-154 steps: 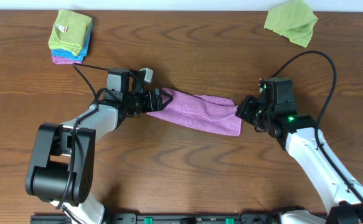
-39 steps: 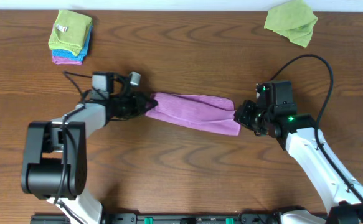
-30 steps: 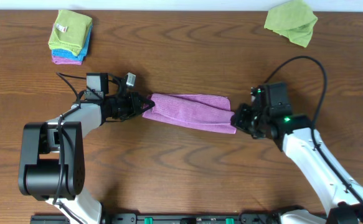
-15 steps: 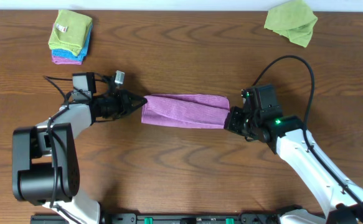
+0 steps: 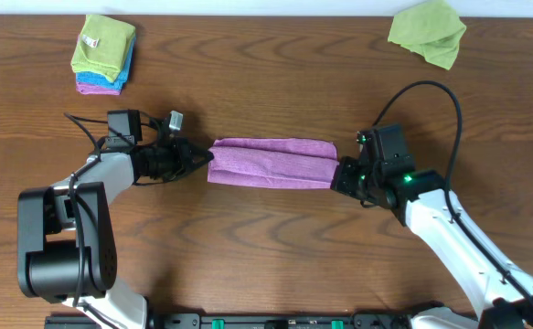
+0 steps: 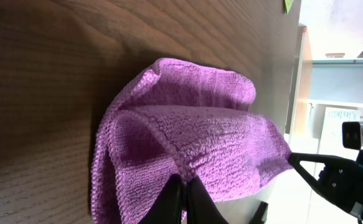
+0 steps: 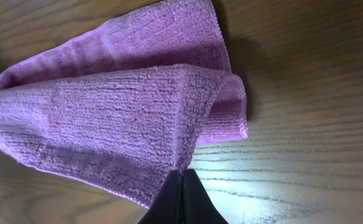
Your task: Fold the cloth
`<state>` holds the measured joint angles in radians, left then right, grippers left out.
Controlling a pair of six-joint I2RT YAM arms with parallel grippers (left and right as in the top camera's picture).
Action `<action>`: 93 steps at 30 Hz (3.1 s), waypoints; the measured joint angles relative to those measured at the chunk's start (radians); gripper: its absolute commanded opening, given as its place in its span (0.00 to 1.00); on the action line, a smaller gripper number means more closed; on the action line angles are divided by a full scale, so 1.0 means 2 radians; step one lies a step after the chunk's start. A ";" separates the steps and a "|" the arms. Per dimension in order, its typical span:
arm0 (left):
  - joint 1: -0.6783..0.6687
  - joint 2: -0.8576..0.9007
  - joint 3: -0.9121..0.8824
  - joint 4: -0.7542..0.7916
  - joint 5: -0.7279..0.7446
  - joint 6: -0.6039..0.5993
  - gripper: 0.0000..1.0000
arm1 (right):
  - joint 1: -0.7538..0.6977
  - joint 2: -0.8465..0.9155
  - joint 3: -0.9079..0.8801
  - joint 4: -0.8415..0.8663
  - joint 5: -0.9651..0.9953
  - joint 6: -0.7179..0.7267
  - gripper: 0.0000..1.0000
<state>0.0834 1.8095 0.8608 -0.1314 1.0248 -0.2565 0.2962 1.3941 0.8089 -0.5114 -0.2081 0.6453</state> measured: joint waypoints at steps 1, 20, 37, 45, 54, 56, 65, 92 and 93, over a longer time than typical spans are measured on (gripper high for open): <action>0.000 0.000 0.000 -0.001 -0.001 0.000 0.06 | 0.000 0.003 0.000 0.002 0.001 0.000 0.02; -0.019 0.000 0.000 -0.012 -0.053 0.002 0.06 | 0.000 0.078 0.000 0.099 0.031 -0.002 0.02; -0.032 0.000 0.000 -0.022 -0.094 0.003 0.65 | 0.000 0.109 0.000 0.099 0.035 -0.003 0.61; -0.021 -0.039 0.001 -0.047 -0.107 0.003 0.97 | 0.000 0.109 0.006 0.087 0.024 -0.028 0.89; -0.011 -0.190 0.002 -0.052 -0.129 0.013 0.06 | -0.015 0.055 0.098 0.004 0.025 -0.080 0.01; -0.017 -0.210 0.002 -0.052 -0.127 0.020 0.05 | -0.019 0.036 0.115 0.003 0.025 -0.085 0.02; -0.162 -0.192 0.003 -0.063 -0.327 0.048 0.06 | 0.007 0.066 0.128 0.002 0.055 -0.103 0.02; -0.216 -0.012 0.020 -0.012 -0.471 0.022 0.06 | 0.008 0.127 0.127 -0.003 0.054 -0.109 0.67; -0.216 -0.012 0.021 -0.013 -0.471 0.022 0.06 | 0.003 0.127 0.127 -0.006 0.046 -0.111 0.88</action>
<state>-0.3489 1.7859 0.9031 -0.1581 0.0826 -0.2131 0.3027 1.6485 1.0630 -0.5236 -0.1158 0.4225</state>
